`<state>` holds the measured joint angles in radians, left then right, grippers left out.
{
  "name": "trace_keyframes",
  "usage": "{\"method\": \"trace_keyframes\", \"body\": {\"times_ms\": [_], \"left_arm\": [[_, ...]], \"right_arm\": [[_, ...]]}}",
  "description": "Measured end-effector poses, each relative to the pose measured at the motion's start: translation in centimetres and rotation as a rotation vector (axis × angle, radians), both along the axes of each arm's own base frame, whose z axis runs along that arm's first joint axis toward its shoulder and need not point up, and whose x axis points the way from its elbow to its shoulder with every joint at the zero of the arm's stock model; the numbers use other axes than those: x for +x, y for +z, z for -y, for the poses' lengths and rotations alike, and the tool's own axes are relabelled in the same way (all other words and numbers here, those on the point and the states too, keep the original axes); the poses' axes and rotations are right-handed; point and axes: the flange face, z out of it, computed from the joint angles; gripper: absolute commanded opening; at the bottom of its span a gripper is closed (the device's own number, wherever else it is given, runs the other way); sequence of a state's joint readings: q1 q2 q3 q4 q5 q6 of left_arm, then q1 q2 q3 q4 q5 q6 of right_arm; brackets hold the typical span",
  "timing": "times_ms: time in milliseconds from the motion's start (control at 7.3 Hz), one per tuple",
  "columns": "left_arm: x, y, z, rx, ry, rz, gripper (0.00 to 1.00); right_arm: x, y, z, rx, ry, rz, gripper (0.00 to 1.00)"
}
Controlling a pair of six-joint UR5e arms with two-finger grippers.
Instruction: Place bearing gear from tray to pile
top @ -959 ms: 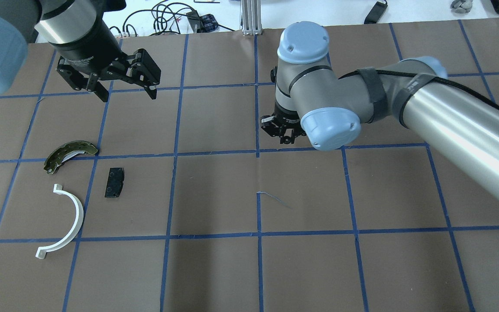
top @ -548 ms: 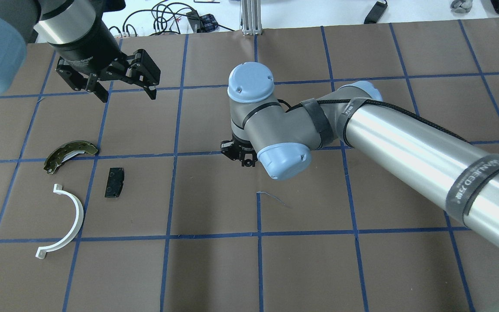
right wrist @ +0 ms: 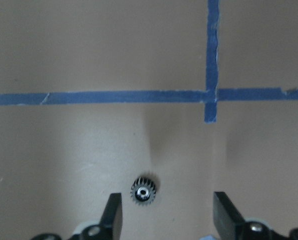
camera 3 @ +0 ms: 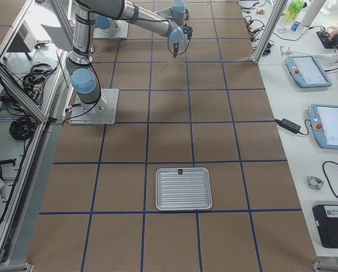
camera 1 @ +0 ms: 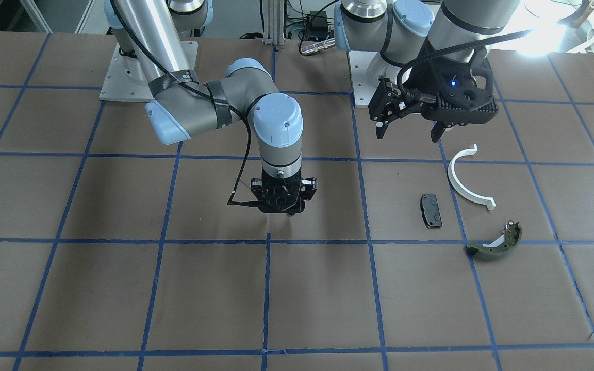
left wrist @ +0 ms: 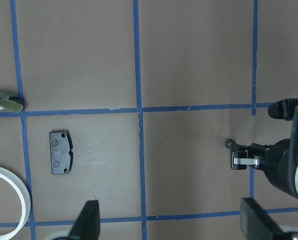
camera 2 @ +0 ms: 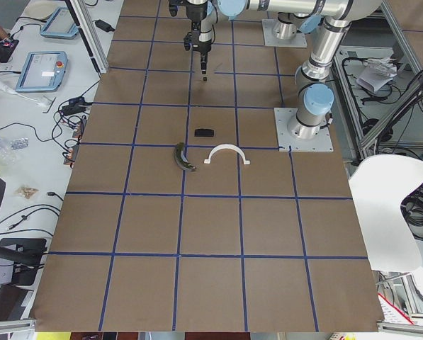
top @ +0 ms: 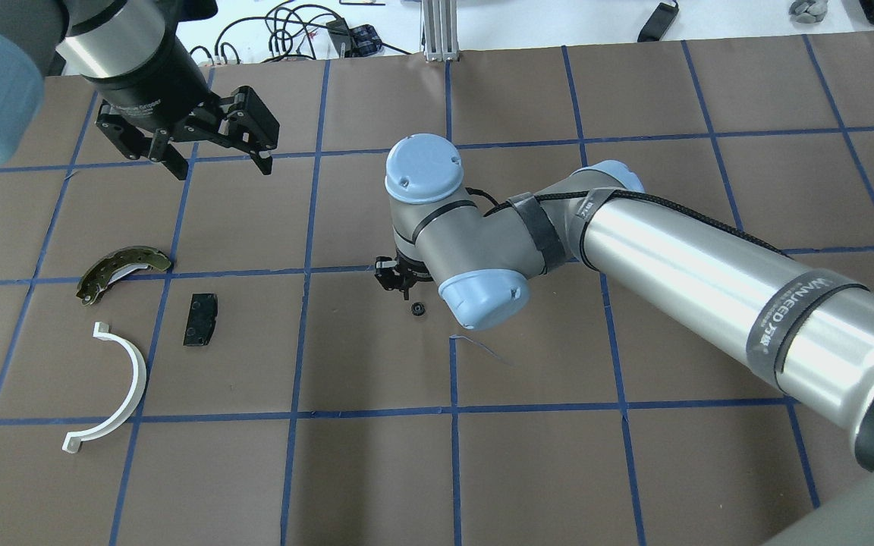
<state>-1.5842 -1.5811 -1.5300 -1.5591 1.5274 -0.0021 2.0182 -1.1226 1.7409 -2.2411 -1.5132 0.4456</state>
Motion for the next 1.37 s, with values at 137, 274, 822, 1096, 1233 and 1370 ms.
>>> {"method": "trace_keyframes", "body": {"times_ms": [137, 274, 822, 1096, 1233, 1370], "left_arm": [[0.0, -0.1, -0.1, 0.002, 0.000, 0.000, 1.00], [0.0, -0.2, 0.0, 0.003, 0.000, 0.000, 1.00], [-2.6, -3.1, 1.1, 0.026, 0.012, -0.003, 1.00], [-8.1, -6.0, 1.4, 0.018, 0.057, -0.009, 1.00], [-11.1, -8.8, 0.7, 0.038, 0.046, -0.005, 1.00], [-13.1, -11.9, 0.4, 0.042, 0.048, -0.006, 1.00]], "right_arm": [[-2.0, 1.1, 1.6, -0.043, 0.033, 0.006, 1.00], [-5.3, 2.5, 3.3, -0.058, 0.073, -0.002, 1.00], [-25.9, 8.4, 7.8, -0.002, 0.279, -0.191, 1.00], [-37.4, 9.4, 7.8, 0.076, 0.213, -0.166, 1.00], [-42.8, 9.5, 7.5, 0.086, 0.183, -0.119, 1.00], [-47.4, 9.4, 7.0, 0.078, 0.196, -0.074, 1.00]]}}
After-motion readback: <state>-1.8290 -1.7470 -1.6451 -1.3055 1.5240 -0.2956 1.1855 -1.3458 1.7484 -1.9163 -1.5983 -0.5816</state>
